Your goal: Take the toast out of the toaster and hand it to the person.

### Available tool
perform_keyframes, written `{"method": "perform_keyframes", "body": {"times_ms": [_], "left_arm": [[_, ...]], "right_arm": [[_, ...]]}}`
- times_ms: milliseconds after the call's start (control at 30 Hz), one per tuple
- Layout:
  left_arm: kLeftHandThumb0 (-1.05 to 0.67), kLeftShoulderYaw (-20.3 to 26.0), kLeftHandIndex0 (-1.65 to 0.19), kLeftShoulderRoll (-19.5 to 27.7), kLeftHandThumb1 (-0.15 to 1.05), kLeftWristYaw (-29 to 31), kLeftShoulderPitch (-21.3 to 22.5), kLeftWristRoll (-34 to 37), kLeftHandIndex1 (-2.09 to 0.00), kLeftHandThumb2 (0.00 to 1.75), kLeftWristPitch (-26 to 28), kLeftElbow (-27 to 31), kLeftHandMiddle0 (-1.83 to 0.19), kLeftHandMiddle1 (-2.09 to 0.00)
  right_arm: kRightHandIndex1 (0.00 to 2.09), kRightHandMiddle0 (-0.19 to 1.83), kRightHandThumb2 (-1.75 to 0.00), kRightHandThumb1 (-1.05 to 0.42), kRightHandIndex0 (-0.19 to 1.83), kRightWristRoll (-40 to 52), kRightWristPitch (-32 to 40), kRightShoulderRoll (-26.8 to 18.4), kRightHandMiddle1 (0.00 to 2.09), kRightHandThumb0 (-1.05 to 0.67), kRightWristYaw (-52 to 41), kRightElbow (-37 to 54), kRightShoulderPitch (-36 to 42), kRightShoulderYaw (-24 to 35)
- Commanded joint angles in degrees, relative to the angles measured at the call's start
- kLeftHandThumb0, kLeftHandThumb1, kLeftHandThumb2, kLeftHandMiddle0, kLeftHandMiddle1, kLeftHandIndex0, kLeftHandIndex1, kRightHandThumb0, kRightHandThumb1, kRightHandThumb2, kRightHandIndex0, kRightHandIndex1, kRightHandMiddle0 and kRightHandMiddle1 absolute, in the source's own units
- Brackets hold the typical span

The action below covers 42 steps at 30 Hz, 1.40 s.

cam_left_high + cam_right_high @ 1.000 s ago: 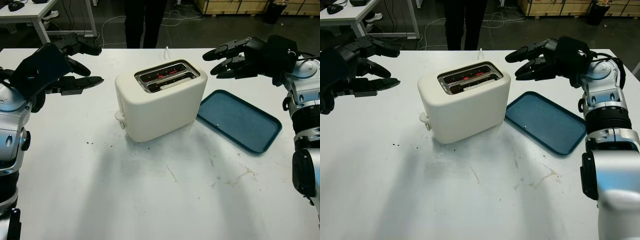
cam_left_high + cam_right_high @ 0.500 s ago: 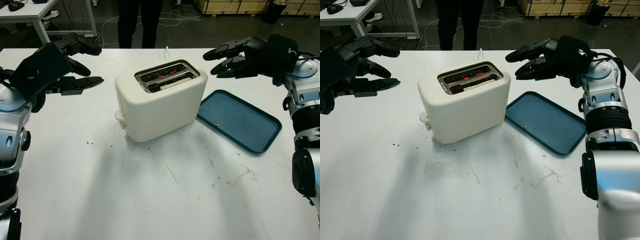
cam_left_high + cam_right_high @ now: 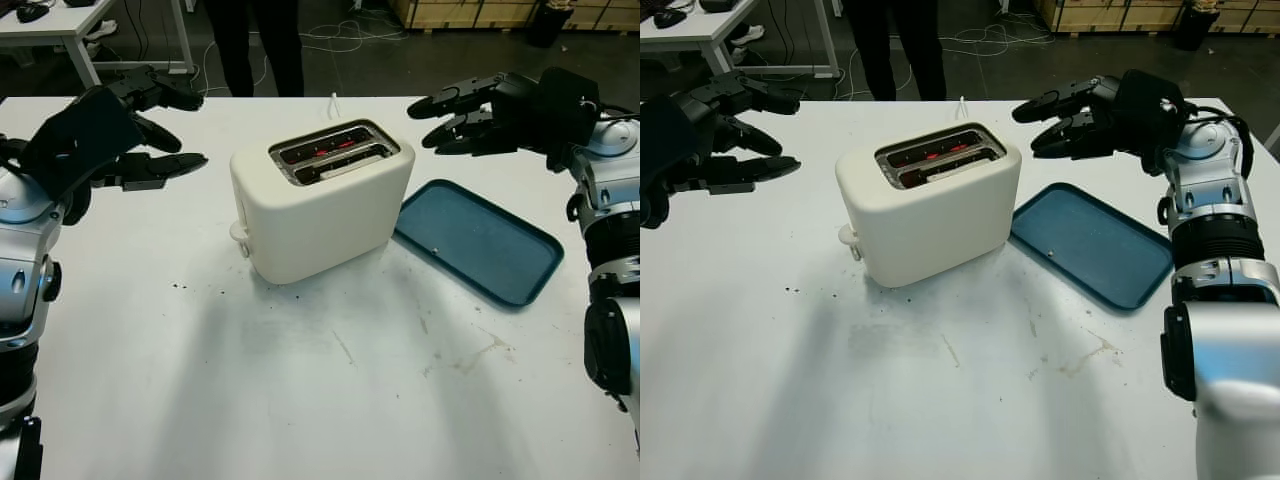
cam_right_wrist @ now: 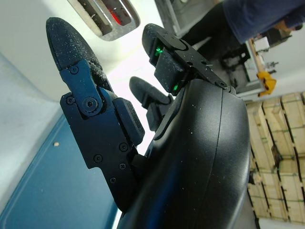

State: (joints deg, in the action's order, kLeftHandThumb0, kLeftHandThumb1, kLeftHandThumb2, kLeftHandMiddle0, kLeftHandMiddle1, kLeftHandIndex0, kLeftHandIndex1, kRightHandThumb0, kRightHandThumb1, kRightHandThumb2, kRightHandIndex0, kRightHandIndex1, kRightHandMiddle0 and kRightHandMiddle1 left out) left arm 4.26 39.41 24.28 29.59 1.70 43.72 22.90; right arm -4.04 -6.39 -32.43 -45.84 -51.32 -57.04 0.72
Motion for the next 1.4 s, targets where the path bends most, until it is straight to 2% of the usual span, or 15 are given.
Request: {"method": "perform_keyframes", "body": {"times_ms": [0,567,1000,1200,1367], "left_arm": [[-0.36,0.19,-0.08,0.31,0.75,-0.20,0.11,-0.47,-0.95,0.35,-0.56,0.30,-0.04,-1.38],[-0.37,0.07,-0.09,0.35,0.75,-0.42,-0.06,-0.77,-0.94,0.35,-0.65,0.38,-0.04,-1.38],[-0.32,1.16,-0.09,-0.76,0.75,-1.20,-0.01,0.06,-0.96,0.35,-0.21,0.32,-0.04,-1.40],[-0.35,1.59,-0.10,-1.33,0.75,-1.56,-0.27,-0.14,-1.01,0.38,-0.45,0.50,-0.03,-1.45],[-0.37,1.61,-0.07,-1.00,0.75,-1.84,-0.57,-0.61,-0.99,0.39,-0.30,0.84,0.00,-1.41]], "right_arm": [[0.73,0.74,0.00,-0.74,0.44,1.16,0.17,0.43,0.01,-0.77,0.35,0.46,0.52,0.29],[0.74,0.74,0.00,-0.74,0.44,1.52,0.47,0.28,0.00,-0.78,0.38,0.83,0.70,-0.14],[0.72,0.74,0.00,-0.75,0.43,1.49,-0.04,0.13,0.00,-0.80,0.55,0.54,0.78,-0.06],[0.72,0.74,0.00,-0.75,0.44,2.05,-0.56,0.20,0.00,-0.80,0.80,0.29,1.06,0.49],[0.71,0.73,0.00,-0.75,0.43,2.54,0.24,0.23,0.00,-0.80,0.92,0.34,1.25,0.85]]}}
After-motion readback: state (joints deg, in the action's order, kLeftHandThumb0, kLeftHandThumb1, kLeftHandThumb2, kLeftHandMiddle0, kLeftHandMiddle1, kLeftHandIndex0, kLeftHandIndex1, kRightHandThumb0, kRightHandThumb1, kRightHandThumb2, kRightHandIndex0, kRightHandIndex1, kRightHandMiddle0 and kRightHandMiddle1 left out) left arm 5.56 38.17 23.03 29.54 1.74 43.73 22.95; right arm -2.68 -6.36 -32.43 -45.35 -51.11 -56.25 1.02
